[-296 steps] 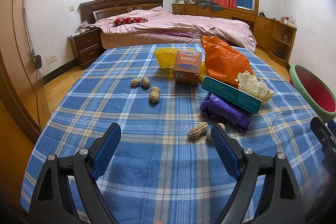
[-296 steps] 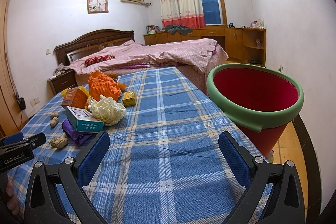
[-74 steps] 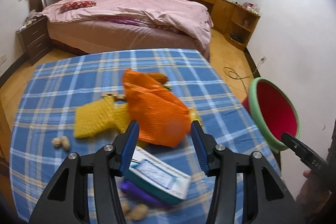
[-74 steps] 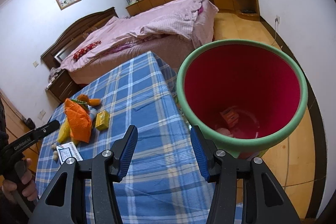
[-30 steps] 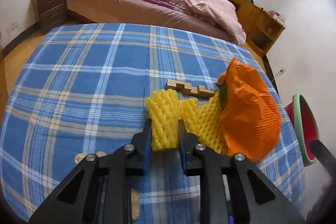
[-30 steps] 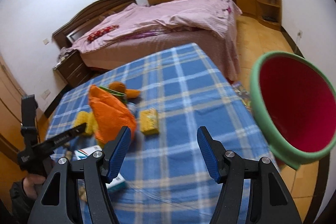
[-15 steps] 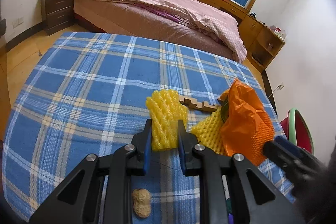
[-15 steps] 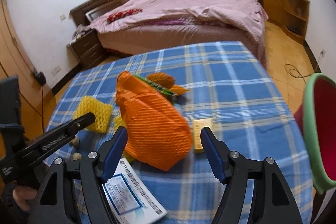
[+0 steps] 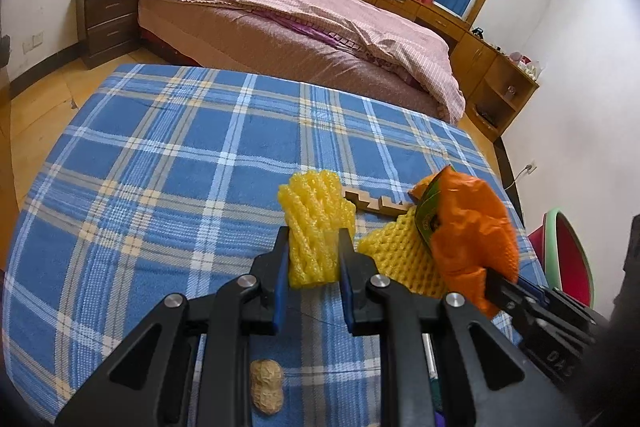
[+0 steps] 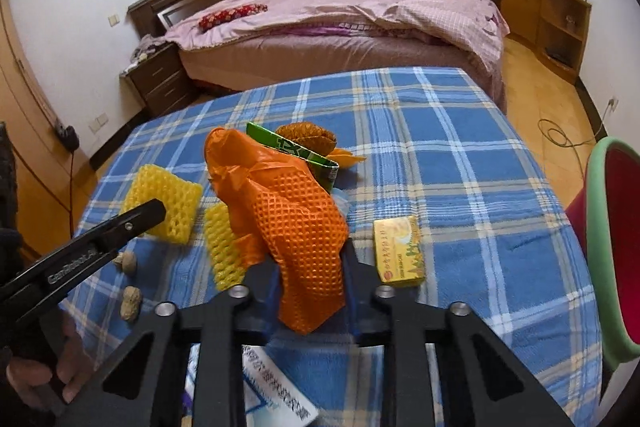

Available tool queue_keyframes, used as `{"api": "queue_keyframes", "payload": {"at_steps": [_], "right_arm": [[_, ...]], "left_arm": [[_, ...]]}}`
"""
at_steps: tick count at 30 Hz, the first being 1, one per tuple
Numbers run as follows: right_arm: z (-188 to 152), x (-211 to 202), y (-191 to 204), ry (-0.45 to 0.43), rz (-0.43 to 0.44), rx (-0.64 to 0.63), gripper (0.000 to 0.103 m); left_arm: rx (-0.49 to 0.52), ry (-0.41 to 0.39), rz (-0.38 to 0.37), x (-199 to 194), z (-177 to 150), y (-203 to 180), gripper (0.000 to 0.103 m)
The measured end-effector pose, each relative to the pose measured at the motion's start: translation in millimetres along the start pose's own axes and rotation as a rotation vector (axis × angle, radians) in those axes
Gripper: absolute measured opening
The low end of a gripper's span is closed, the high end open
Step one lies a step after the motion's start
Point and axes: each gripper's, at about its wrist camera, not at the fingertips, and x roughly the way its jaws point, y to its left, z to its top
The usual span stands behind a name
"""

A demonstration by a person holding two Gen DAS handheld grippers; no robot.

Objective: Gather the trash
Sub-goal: 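Carry the foam net and orange bag over the red bin and release both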

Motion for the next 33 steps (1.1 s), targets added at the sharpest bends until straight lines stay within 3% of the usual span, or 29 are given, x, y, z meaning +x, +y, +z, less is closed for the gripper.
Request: {"api": "queue_keyframes", "payload": {"at_steps": [14, 23, 33], "right_arm": [[-13.8, -81.5, -30.1, -0.145, 0.024, 0.056, 0.022], [-31.9, -122.4, -77.7, -0.201, -0.030, 0.158, 0.022], [-50.6, -153.8, -142.4, -0.235, -0.130, 0.277, 0.022]], "left_arm": [[0.052, -0.063, -0.053, -29.9, 1.5, -27.1, 0.021], [0.096, -0.056, -0.132, -55.2, -7.1, -66.0, 0.021], [0.199, -0.002, -0.211, -55.4, -16.8, -135.9, 0.021]]}}
